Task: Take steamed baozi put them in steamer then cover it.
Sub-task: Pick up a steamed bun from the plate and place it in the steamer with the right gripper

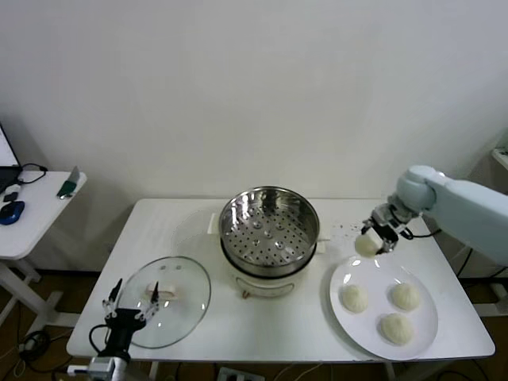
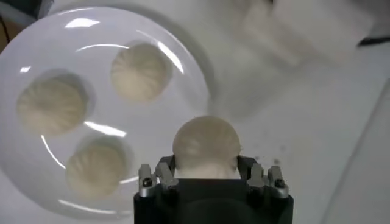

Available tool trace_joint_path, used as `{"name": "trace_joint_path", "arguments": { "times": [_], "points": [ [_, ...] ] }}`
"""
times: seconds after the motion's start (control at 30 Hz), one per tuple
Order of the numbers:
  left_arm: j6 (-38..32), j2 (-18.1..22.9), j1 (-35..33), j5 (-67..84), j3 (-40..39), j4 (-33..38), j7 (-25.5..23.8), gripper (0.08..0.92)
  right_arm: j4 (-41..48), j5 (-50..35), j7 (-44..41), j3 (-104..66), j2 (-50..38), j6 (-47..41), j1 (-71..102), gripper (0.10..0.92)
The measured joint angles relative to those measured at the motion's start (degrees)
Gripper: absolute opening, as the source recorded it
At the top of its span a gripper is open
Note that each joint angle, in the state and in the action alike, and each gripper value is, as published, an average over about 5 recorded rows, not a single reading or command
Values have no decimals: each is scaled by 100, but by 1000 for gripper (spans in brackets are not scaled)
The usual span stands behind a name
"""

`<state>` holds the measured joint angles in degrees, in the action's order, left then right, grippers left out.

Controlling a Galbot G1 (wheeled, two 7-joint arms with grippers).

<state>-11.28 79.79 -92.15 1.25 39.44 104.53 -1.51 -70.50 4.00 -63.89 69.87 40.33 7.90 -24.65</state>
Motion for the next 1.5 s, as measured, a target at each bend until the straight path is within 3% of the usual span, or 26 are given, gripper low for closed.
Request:
{"name": "trace_joint_path", "arguments": {
  "times": [0.53, 1.0, 1.5],
  "points": [
    [47, -46, 48, -24, -88, -71, -27, 823, 19, 672, -8, 394, 1457, 1720, -1608, 662],
    [76, -252, -67, 88, -10, 64, -19, 823, 506, 1412, -42, 87, 2874, 2281, -949, 670],
    [86, -285, -78, 179, -24, 45, -6, 823, 1313, 2333, 50, -280, 3622, 2657, -87, 670]
  ]
}}
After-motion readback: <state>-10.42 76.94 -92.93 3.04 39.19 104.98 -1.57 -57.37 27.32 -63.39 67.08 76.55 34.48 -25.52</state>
